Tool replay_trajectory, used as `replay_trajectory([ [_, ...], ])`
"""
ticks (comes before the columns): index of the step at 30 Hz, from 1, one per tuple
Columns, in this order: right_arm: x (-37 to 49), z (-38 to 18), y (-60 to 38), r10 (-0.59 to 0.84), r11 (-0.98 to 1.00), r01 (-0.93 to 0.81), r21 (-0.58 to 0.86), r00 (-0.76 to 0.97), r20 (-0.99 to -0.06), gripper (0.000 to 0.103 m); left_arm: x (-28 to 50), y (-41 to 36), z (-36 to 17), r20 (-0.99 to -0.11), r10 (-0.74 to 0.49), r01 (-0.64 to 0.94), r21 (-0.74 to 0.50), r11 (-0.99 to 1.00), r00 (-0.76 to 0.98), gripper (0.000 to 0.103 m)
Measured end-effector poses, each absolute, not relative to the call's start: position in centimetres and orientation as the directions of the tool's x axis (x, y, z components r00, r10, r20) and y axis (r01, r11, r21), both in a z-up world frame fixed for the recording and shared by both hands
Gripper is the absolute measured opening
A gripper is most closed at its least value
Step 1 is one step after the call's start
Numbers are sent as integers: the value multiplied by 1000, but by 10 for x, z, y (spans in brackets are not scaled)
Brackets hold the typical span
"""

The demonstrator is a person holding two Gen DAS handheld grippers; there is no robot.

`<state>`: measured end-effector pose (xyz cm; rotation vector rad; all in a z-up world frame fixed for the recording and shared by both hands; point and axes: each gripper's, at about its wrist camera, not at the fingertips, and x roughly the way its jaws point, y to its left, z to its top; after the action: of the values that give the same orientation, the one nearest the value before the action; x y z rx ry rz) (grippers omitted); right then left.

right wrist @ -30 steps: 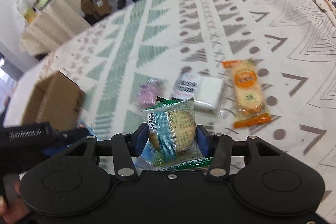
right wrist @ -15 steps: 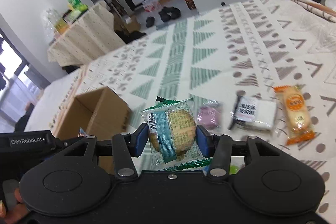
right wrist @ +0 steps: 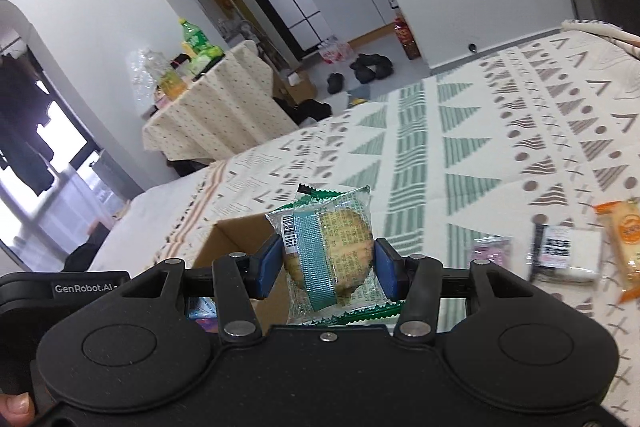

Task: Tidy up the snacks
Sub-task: 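Carry the blue packet and biscuit packet over the cardboard box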

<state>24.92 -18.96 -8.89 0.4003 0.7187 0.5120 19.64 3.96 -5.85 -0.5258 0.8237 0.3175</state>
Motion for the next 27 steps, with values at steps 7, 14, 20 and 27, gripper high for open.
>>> replay_trajectory([
  [7, 254, -90, -171, 604, 772, -306, 557, 626, -494, 48, 196, 66, -56, -758, 96, -493, -317, 810, 645, 33],
  [14, 260, -92, -156, 627, 750, -311, 584, 617, -476, 48, 206, 93, -61, -761, 103, -512, -323, 796, 640, 33],
  [20, 262, -97, -143, 636, 747, -328, 578, 603, -481, 48, 221, 108, -77, -776, 79, -519, -339, 785, 626, 33],
  [27, 266, -100, -122, 643, 749, -347, 564, 584, -495, 48, 236, 121, -90, -790, 52, -515, -347, 784, 611, 35],
])
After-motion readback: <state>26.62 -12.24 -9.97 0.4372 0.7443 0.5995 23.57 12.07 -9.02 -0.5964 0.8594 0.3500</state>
